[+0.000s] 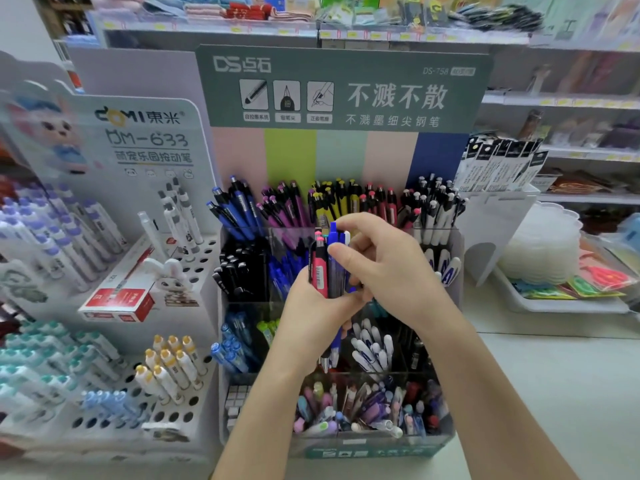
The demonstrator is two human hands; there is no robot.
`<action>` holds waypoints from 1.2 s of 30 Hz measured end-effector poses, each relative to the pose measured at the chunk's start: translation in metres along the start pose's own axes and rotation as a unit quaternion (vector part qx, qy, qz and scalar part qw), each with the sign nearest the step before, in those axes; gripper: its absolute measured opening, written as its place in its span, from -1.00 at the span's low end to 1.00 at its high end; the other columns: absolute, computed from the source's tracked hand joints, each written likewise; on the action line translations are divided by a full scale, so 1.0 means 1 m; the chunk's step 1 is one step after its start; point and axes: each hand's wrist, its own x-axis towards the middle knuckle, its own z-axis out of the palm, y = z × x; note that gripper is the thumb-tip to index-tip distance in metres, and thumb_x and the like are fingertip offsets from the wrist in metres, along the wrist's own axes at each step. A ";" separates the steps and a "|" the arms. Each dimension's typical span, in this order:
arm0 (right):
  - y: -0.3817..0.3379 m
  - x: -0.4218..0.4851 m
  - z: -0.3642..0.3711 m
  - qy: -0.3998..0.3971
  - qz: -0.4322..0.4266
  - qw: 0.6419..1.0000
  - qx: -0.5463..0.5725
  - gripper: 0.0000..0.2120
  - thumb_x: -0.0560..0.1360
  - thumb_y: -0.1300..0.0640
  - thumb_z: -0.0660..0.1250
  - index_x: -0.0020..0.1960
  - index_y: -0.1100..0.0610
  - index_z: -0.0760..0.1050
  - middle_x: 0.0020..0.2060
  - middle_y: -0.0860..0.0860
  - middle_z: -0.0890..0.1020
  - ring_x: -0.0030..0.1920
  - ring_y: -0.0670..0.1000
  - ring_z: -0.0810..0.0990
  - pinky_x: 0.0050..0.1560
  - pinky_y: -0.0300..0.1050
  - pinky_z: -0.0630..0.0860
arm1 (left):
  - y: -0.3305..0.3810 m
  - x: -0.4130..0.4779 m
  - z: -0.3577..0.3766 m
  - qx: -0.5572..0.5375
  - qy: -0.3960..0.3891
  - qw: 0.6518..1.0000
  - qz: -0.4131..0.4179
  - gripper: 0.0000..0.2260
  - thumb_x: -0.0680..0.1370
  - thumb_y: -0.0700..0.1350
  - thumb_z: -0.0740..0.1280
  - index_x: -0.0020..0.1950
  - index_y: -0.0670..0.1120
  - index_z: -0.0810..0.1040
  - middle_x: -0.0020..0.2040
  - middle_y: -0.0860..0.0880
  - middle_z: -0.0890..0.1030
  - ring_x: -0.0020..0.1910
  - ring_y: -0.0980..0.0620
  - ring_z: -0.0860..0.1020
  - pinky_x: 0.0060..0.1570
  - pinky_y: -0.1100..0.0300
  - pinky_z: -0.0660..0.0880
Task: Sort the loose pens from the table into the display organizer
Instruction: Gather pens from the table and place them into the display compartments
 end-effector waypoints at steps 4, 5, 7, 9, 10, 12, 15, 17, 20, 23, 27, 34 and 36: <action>0.005 -0.002 0.008 -0.036 0.019 0.999 -0.004 -0.83 0.52 0.12 0.35 0.10 0.00 0.46 -0.22 0.10 0.55 -0.31 -0.01 0.54 -0.43 -0.33 0.40 | -0.005 -0.006 -0.010 0.020 -0.024 0.999 -0.029 -0.79 0.47 -0.25 0.43 0.06 -0.16 0.50 -0.49 0.00 0.49 -0.53 0.03 0.43 -0.48 0.17 0.41; 0.006 0.000 0.009 -0.039 0.029 0.999 0.022 -0.85 0.52 0.15 0.35 0.07 0.01 0.45 -0.22 0.11 0.54 -0.33 -0.01 0.55 -0.48 -0.33 0.38 | -0.005 -0.007 -0.013 0.024 -0.030 0.999 -0.027 -0.80 0.47 -0.25 0.44 0.04 -0.16 0.51 -0.50 0.02 0.50 -0.53 0.04 0.43 -0.48 0.19 0.42; 0.007 0.002 0.011 -0.050 0.047 0.994 0.079 -0.86 0.51 0.22 0.34 0.01 0.04 0.44 -0.23 0.09 0.51 -0.38 -0.02 0.55 -0.51 -0.29 0.39 | -0.005 -0.009 -0.019 0.035 -0.039 0.998 -0.018 -0.83 0.47 -0.23 0.46 0.01 -0.14 0.53 -0.49 0.04 0.51 -0.52 0.06 0.44 -0.47 0.21 0.43; 0.006 0.003 0.010 -0.076 0.062 0.986 0.133 -0.84 0.50 0.28 0.33 -0.01 0.06 0.44 -0.22 0.05 0.49 -0.40 -0.05 0.54 -0.51 -0.25 0.40 | -0.003 -0.013 -0.027 0.038 -0.056 0.998 -0.006 -0.84 0.46 -0.23 0.47 -0.01 -0.10 0.56 -0.45 0.06 0.53 -0.48 0.07 0.45 -0.44 0.21 0.44; 0.007 0.003 0.010 -0.093 0.069 0.980 0.160 -0.83 0.51 0.31 0.32 0.00 0.09 0.44 -0.22 0.06 0.48 -0.40 -0.05 0.54 -0.50 -0.24 0.41 | -0.003 -0.016 -0.030 0.033 -0.064 0.997 -0.003 -0.85 0.46 -0.22 0.47 -0.03 -0.07 0.56 -0.43 0.06 0.53 -0.46 0.07 0.46 -0.43 0.20 0.45; 0.009 0.003 0.009 -0.118 0.079 0.968 0.208 -0.83 0.52 0.36 0.29 0.04 0.14 0.43 -0.23 0.06 0.49 -0.39 -0.04 0.55 -0.47 -0.21 0.45 | -0.002 -0.020 -0.038 0.002 -0.068 0.998 -0.014 -0.85 0.46 -0.12 0.47 -0.05 -0.07 0.54 -0.41 0.02 0.52 -0.44 0.05 0.47 -0.42 0.19 0.46; 0.014 0.003 0.009 -0.128 0.087 0.956 0.248 -0.81 0.53 0.40 0.23 0.01 0.14 0.40 -0.23 0.10 0.53 -0.30 0.01 0.58 -0.46 -0.20 0.47 | -0.007 -0.023 -0.048 -0.057 -0.052 0.996 -0.040 -0.53 0.42 0.15 0.44 0.09 -0.20 0.49 -0.34 -0.03 0.50 -0.41 0.03 0.47 -0.39 0.18 0.45; 0.015 0.004 0.010 -0.129 0.087 0.955 0.253 -0.80 0.52 0.42 0.21 -0.01 0.14 0.39 -0.21 0.12 0.55 -0.26 0.03 0.59 -0.45 -0.19 0.47 | -0.009 -0.023 -0.052 -0.064 -0.040 0.996 -0.040 -0.45 0.41 0.18 0.41 0.15 -0.23 0.47 -0.34 -0.01 0.50 -0.39 0.03 0.47 -0.39 0.19 0.45; 0.015 0.003 0.015 -0.130 0.097 0.946 0.280 -0.84 0.53 0.39 0.24 0.03 0.18 0.40 -0.22 0.09 0.57 -0.26 0.03 0.58 -0.44 -0.19 0.48 | -0.010 -0.023 -0.054 -0.063 -0.040 0.997 -0.021 -0.57 0.48 0.09 0.42 0.10 -0.22 0.47 -0.38 0.01 0.47 -0.39 0.01 0.43 -0.39 0.16 0.43; 0.017 0.001 0.022 -0.114 0.103 0.943 0.297 -0.82 0.53 0.31 0.32 0.10 0.19 0.41 -0.31 0.02 0.60 -0.31 0.02 0.55 -0.46 -0.20 0.45 | -0.011 -0.023 -0.054 -0.051 -0.027 0.998 -0.007 -0.61 0.44 0.02 0.38 0.10 -0.24 0.47 -0.40 0.01 0.48 -0.41 0.00 0.44 -0.39 0.15 0.42; 0.015 0.001 0.024 -0.103 0.127 0.943 0.289 -0.86 0.51 0.30 0.34 0.05 0.17 0.48 -0.39 -0.02 0.59 -0.34 0.03 0.50 -0.47 -0.22 0.38 | -0.011 -0.022 -0.053 -0.025 -0.014 1.000 0.001 -0.62 0.46 0.01 0.41 0.19 -0.14 0.50 -0.33 0.06 0.54 -0.36 0.06 0.50 -0.31 0.14 0.45; 0.007 0.008 0.014 -0.029 0.104 0.966 0.234 -0.94 0.51 0.29 0.34 -0.06 0.22 0.46 -0.26 0.15 0.59 -0.41 -0.05 0.53 -0.46 -0.23 0.46 | -0.005 -0.018 -0.051 0.026 0.053 0.998 0.017 -0.81 0.55 -0.07 0.38 0.12 -0.06 0.48 -0.13 -0.04 0.63 -0.26 0.08 0.61 -0.28 0.24 0.52; 0.004 0.010 0.003 0.049 0.054 0.973 0.217 -0.93 0.53 0.28 0.32 -0.08 0.16 0.44 -0.20 0.21 0.60 -0.32 0.01 0.60 -0.40 -0.23 0.53 | -0.005 -0.018 -0.052 0.019 0.090 0.996 0.022 -0.85 0.57 -0.09 0.36 0.05 -0.10 0.46 -0.23 -0.06 0.58 -0.39 0.08 0.54 -0.38 0.24 0.48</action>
